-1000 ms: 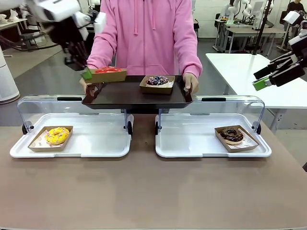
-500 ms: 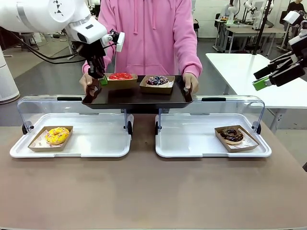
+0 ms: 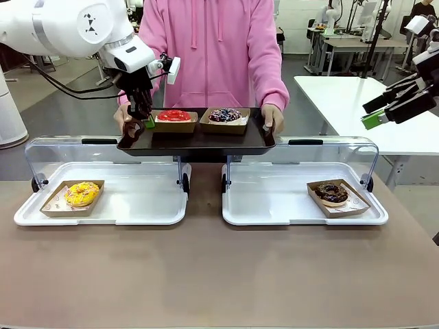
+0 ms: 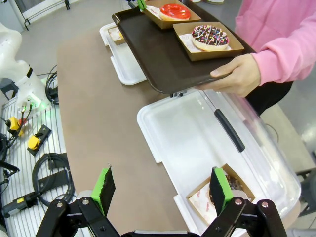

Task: Provide the desired donut to the person.
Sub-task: Place the picked Paper togo box onto the Handle tray extended by the person.

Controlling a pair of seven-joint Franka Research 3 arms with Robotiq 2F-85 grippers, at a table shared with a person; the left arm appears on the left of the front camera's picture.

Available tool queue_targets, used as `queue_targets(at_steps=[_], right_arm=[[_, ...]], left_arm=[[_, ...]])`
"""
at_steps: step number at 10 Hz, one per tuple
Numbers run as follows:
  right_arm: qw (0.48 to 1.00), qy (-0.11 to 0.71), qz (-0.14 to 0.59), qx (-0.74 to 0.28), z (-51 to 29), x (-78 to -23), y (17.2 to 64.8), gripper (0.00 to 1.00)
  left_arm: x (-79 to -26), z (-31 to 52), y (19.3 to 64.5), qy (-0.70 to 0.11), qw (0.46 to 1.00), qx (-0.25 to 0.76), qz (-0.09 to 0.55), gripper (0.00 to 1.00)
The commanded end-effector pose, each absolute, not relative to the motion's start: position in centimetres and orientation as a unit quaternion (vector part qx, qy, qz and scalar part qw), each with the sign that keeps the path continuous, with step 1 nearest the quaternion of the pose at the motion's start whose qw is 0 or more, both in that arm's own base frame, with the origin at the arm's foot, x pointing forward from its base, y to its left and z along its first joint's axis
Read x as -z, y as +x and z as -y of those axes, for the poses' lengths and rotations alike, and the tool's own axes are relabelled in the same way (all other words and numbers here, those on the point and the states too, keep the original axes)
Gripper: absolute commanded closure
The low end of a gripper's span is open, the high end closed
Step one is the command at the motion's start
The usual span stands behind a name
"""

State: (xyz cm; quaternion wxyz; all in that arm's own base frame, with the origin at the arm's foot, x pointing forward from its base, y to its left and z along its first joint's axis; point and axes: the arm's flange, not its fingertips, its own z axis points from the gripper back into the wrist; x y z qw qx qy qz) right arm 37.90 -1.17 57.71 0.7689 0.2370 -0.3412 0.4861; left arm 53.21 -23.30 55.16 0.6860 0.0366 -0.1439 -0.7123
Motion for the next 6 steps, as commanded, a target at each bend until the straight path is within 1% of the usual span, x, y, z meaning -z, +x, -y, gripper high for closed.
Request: queue_targets(at_steps=[1,2,3,4,5,6], right_arm=[[0.766,0.236,0.342,-0.491,1.2,-57.5,37.9,0.00],[0.766,0.236,0.342,-0.491,1.2,-57.5,37.9,0.00],[0.766,0.236,0.342,-0.491,1.2,-57.5,37.9,0.00],[0.766,0.236,0.342,-0.491,1.2,-57.5,37.9,0.00],[0.766,0.236,0.342,-0.491,1.2,-57.5,37.9,0.00],[0.766,0.236,0.342,-0.491,1.2,-57.5,37.9,0.00]], left_arm=[[-55.5,22.8,53.5,0.013,0.686,0.712,0.149,0.41],[-56.5,22.6,53.4,0.000,0.688,0.710,0.152,0.32],[-57.3,22.4,53.2,0.001,0.691,0.708,0.149,0.00],[-58.0,22.4,53.0,-0.010,0.712,0.691,0.123,0.00],[-58.4,22.3,52.9,-0.030,0.720,0.687,0.096,0.00],[-59.2,22.3,52.2,-0.033,0.719,0.688,0.092,0.11]])
